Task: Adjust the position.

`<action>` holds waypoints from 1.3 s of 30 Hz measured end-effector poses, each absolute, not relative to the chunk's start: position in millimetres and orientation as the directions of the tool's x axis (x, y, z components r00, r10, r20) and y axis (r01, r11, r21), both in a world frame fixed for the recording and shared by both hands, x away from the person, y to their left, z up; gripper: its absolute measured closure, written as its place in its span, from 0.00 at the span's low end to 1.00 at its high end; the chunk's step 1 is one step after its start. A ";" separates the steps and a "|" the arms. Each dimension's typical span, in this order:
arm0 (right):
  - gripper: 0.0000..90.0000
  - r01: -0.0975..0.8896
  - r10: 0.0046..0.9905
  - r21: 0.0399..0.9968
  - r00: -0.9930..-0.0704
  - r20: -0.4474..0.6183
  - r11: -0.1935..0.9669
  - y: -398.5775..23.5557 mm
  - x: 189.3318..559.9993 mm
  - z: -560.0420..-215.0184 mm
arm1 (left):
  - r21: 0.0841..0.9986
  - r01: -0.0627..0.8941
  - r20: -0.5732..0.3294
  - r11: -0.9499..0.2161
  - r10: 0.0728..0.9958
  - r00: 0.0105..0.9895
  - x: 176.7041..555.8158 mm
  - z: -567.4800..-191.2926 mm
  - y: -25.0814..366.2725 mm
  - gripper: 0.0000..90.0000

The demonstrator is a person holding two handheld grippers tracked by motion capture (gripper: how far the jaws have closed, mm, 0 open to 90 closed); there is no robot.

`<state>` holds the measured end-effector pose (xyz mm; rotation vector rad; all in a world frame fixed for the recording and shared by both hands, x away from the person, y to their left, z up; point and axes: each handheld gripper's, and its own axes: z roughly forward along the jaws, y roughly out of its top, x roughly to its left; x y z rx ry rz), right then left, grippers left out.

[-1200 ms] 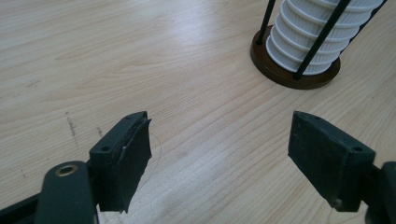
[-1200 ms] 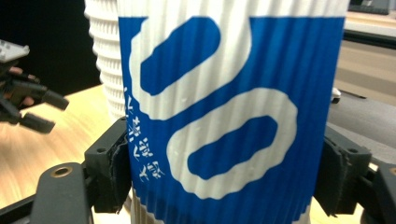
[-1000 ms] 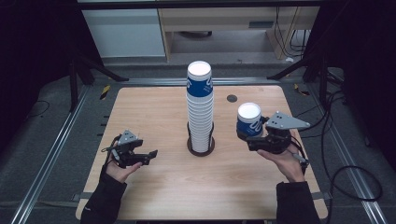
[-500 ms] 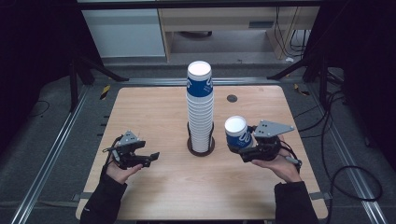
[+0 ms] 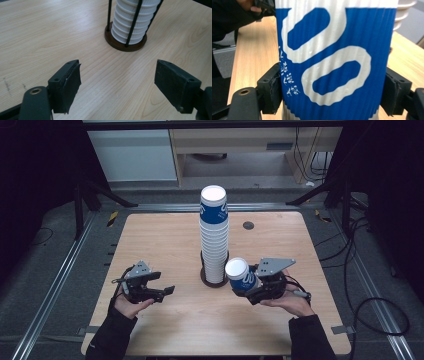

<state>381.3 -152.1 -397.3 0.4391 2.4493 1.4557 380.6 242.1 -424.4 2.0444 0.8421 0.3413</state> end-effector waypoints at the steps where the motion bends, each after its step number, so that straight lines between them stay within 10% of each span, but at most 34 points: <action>1: 0.23 0.124 0.368 0.878 -0.928 -0.062 0.463 -147.2 381.4 -400.0 | 0.812 0.432 -0.069 -0.391 0.672 0.738 379.6 -423.3 240.5 0.23; 39: 0.23 0.086 0.201 0.826 -0.979 -0.034 0.557 -85.3 383.8 -431.1 | 0.846 0.339 -0.137 -0.411 0.447 0.884 359.0 -406.3 174.7 0.21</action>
